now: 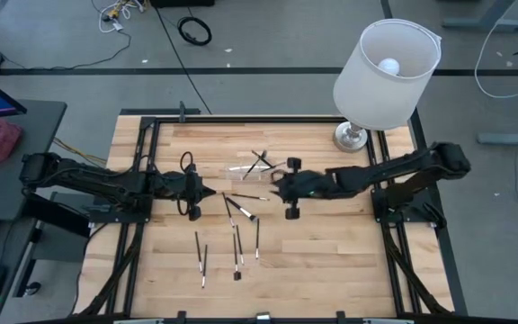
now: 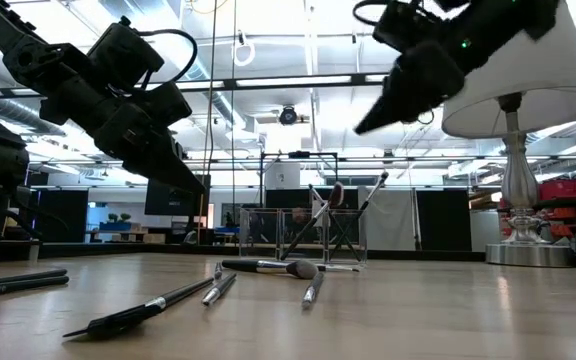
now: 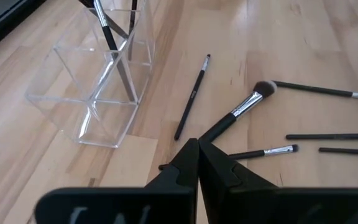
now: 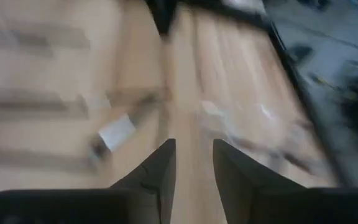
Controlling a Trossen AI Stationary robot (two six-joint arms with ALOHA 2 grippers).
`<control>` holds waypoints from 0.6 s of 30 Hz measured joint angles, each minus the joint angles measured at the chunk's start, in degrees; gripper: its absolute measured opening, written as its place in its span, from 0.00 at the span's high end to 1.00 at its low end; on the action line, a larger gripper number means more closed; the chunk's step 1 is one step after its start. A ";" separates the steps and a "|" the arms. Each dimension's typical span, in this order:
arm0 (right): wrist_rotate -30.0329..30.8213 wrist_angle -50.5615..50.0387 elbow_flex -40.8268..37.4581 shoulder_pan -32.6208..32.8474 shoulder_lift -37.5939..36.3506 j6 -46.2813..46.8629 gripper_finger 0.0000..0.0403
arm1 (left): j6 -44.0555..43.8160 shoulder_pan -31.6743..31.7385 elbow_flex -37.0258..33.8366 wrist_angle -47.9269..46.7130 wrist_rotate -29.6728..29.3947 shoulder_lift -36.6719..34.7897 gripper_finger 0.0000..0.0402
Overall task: Put items in baskets/containers
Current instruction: Put the black eyeshadow brush into the transparent organizer
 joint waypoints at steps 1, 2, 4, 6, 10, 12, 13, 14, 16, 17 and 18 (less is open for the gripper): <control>-3.05 6.80 -3.24 -0.30 -0.22 1.61 0.73 | 0.12 0.00 0.00 0.17 -0.26 0.00 0.97; -5.93 14.11 -6.82 -0.57 -0.02 3.28 0.73 | 0.21 0.00 0.00 0.47 -0.52 0.00 0.97; -8.78 28.72 -13.68 -0.72 1.91 5.93 0.73 | 0.21 0.00 0.00 0.68 -0.93 0.00 0.97; -9.10 40.12 -19.12 -0.72 4.68 6.32 0.73 | 0.25 0.00 0.00 0.78 -0.98 0.00 0.97; -7.34 57.48 -22.62 -0.80 12.63 8.11 0.72 | 2.19 0.00 0.00 1.35 -1.26 0.00 0.93; -7.33 58.98 -21.53 -1.16 16.07 8.93 0.69 | 3.11 0.00 0.00 1.67 -1.73 0.00 0.89; -7.34 58.12 -20.33 -1.44 17.92 9.44 0.67 | 3.25 0.00 0.00 2.05 -1.99 0.00 0.87; -7.39 56.68 -19.12 -1.73 19.70 9.83 0.65 | 3.25 0.00 0.00 2.49 -2.32 0.00 0.84; -7.29 54.05 -17.10 -2.35 22.82 10.83 0.60 | 3.23 0.00 0.00 3.50 -2.49 0.00 0.79; -7.10 53.44 -15.98 -2.55 24.57 10.98 0.58 | 3.25 0.00 0.00 3.67 -2.53 0.00 0.77; -6.60 53.37 -15.13 -2.74 25.96 10.91 0.56 | 3.27 0.00 0.00 3.65 -2.57 0.00 0.75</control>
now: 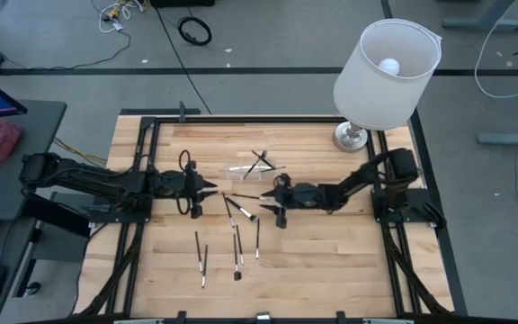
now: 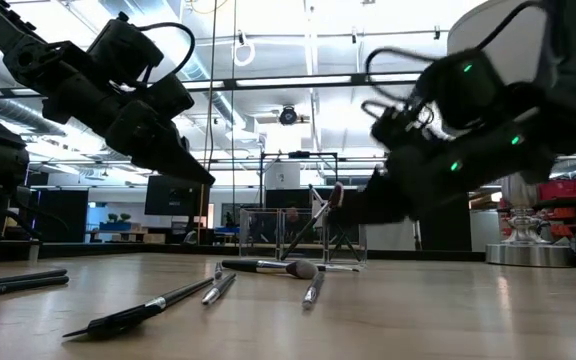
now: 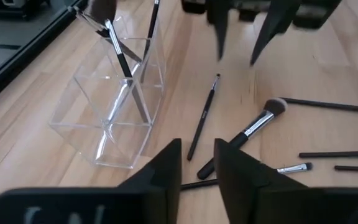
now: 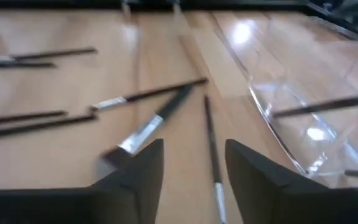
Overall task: Put items in baskets/containers
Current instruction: Put the black eyeshadow brush into the transparent organizer
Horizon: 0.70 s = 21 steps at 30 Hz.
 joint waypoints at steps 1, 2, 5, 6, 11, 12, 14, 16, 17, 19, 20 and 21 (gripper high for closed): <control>0.80 -0.14 0.64 -0.06 1.11 -0.32 0.53 | 0.00 0.00 0.00 -0.01 -0.01 0.00 0.73; 1.64 -0.14 1.40 -0.06 2.27 -0.85 0.52 | 0.00 0.00 0.00 -0.03 -0.03 0.00 0.71; 5.07 0.21 2.66 -0.03 4.71 -1.46 0.48 | -0.01 -0.02 0.00 -0.14 -0.02 0.00 0.68; 5.01 0.48 3.05 -0.14 5.44 -1.10 0.48 | -0.02 -0.02 0.00 -0.39 -0.02 0.00 0.67; 4.63 0.84 2.97 -0.44 8.09 0.99 0.48 | -0.12 -0.04 0.00 -1.14 0.00 0.00 0.66; 4.61 0.99 2.95 -0.55 8.47 0.79 0.48 | -0.43 -0.04 0.00 -1.32 -0.01 0.00 0.66; 4.53 2.07 3.01 -0.98 9.20 1.06 0.50 | -1.31 -0.05 0.00 -1.64 0.00 0.00 0.66; 4.14 1.65 3.01 -1.70 9.25 1.94 0.51 | -1.51 -0.07 0.00 -1.58 0.19 0.00 0.66; 3.85 0.98 3.04 -2.05 9.21 2.65 0.52 | -1.51 -0.07 0.00 -1.58 0.19 0.00 0.66; 3.24 -0.03 3.16 -2.58 9.09 3.93 0.53 | -1.53 -0.07 0.00 -1.56 0.57 0.00 0.66; 1.98 -0.41 3.16 -3.02 9.09 4.37 0.55 | -1.55 -0.07 0.00 -1.56 1.20 0.00 0.66; 0.56 -0.86 3.14 -3.44 9.02 4.51 0.56 | -1.55 -0.07 0.00 -1.56 2.42 0.00 0.66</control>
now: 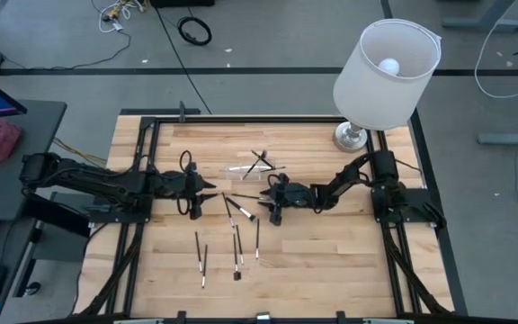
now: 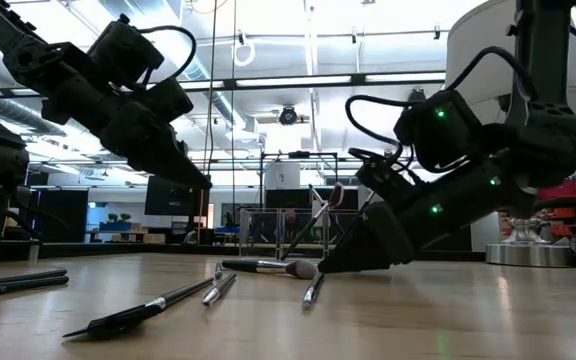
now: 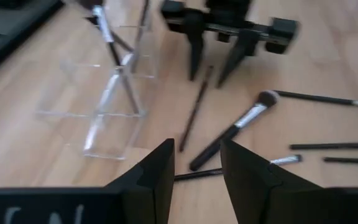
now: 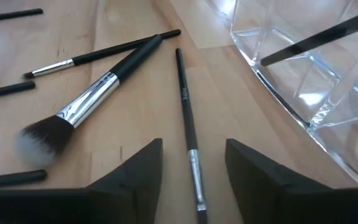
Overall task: Put items in baskets/containers
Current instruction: Put the black eyeshadow brush into the transparent organizer
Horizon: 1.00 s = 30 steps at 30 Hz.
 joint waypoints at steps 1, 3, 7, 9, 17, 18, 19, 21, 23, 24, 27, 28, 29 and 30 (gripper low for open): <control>-1.27 -0.29 -0.02 -0.34 -0.06 0.16 0.58 | -0.02 0.02 0.00 0.02 1.65 0.00 0.66; -2.15 -0.81 -0.02 -0.67 -0.11 0.87 0.63 | 0.00 -0.13 0.00 0.06 4.46 0.00 0.67; -2.84 -2.77 0.04 -1.06 -0.11 0.13 0.78 | 0.02 -0.68 0.00 0.20 5.30 0.00 0.68; -2.60 -3.48 0.02 -1.08 -0.15 -0.44 0.87 | -0.01 -0.68 0.00 0.21 5.27 0.00 0.69; -2.78 -1.60 -0.18 -1.01 -0.75 -2.26 0.96 | -0.02 -0.68 0.00 0.20 5.18 0.00 0.70; -2.90 -2.09 -0.20 -0.95 -1.41 -2.94 0.97 | -0.02 -0.68 0.00 0.20 5.18 0.00 0.70; -3.39 -3.28 -0.16 -0.83 -2.41 -3.66 0.98 | -0.02 -0.68 0.00 0.20 5.16 0.00 0.70; -4.78 -6.47 -0.35 -0.27 -5.30 -5.65 0.98 | -0.02 -0.68 0.00 0.20 5.18 0.00 0.70; -5.03 -9.34 -0.23 0.28 -9.39 -7.23 0.98 | -0.02 -0.68 0.00 0.17 5.18 0.00 0.70; -4.64 -11.26 -0.13 0.43 -11.89 -8.12 0.98 | -0.02 -0.68 0.00 0.17 5.18 0.00 0.70; -0.26 -18.89 -0.12 1.26 -19.10 -11.82 0.98 | 0.01 -0.68 0.00 0.17 5.16 0.00 0.70; 0.94 -21.41 -0.12 1.70 -21.68 -13.54 0.98 | 0.02 -0.68 0.00 0.17 5.17 0.00 0.70; 2.48 -24.56 0.25 2.07 -24.29 -15.36 0.98 | 0.02 -0.68 0.00 0.17 5.16 0.00 0.70; 4.25 -28.95 1.16 2.47 -27.00 -17.57 0.98 | 0.02 -0.68 0.00 0.17 5.16 0.00 0.70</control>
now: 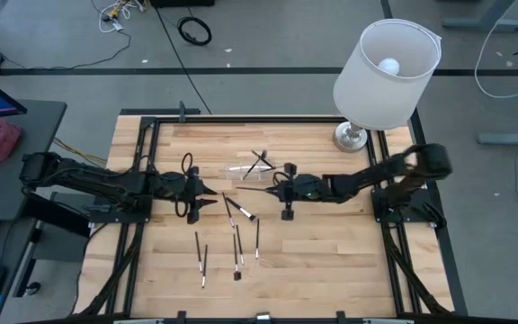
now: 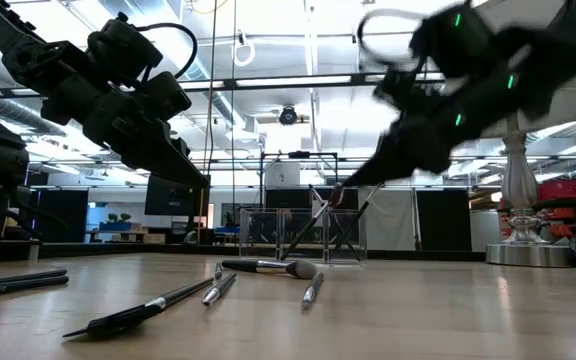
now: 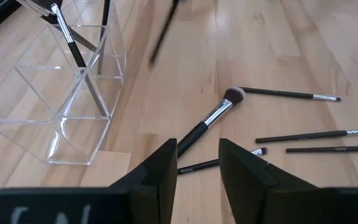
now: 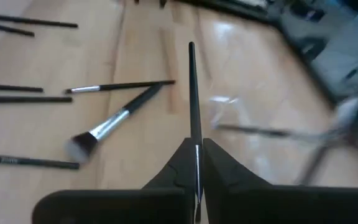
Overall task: Put items in baskets/containers
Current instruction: Put the black eyeshadow brush into the transparent organizer
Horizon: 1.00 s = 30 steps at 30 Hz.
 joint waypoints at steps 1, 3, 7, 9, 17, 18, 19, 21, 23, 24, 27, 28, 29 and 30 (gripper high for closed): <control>1.75 -4.92 1.44 0.24 -2.30 -1.95 0.98 | 0.00 0.00 0.00 0.00 0.00 0.00 0.70; 6.65 -17.18 5.31 0.25 -5.59 -5.03 0.99 | 0.02 0.00 0.00 0.00 0.00 0.00 0.70; 13.41 -39.38 16.46 -0.22 -7.31 -8.28 0.99 | 0.07 0.07 0.00 0.02 -0.24 0.00 0.70; 13.87 -48.98 21.52 -0.74 -6.98 -10.51 0.99 | 0.07 0.07 0.00 0.01 -0.44 0.00 0.70; 11.91 -64.80 29.41 -1.52 -5.29 -22.21 0.99 | 0.17 0.09 0.00 0.00 -0.44 0.00 0.70; 11.70 -65.19 29.41 -1.52 -5.09 -23.83 0.99 | 0.17 0.11 0.00 0.00 -0.44 0.00 0.70; 11.60 -65.27 29.41 -1.59 -4.88 -25.02 0.99 | 0.17 0.11 0.00 0.00 -0.44 0.00 0.70; 11.63 -65.59 29.46 -1.97 -4.28 -26.97 0.99 | 0.17 0.10 0.00 0.00 -0.44 0.00 0.70; 11.76 -66.11 29.46 -2.36 -3.28 -29.96 0.99 | 0.17 0.11 0.00 0.00 -0.44 0.00 0.70; 11.80 -65.81 29.46 -2.53 -2.80 -32.17 0.99 | 0.17 0.11 0.00 0.00 -0.44 0.00 0.70; 12.17 -64.49 29.46 -3.06 -1.46 -40.10 0.99 | 0.17 0.11 0.00 0.00 -0.44 0.00 0.70; 12.74 -63.52 29.46 -3.23 -0.86 -42.34 0.99 | 0.17 0.11 0.00 0.01 -0.44 0.00 0.70; 13.27 -62.62 29.46 -3.47 -0.30 -44.27 0.99 | 0.17 0.11 0.00 0.12 -0.44 0.00 0.70; 13.38 -61.64 29.46 -3.76 0.26 -46.00 0.99 | 0.17 0.11 0.00 0.23 -0.45 0.00 0.70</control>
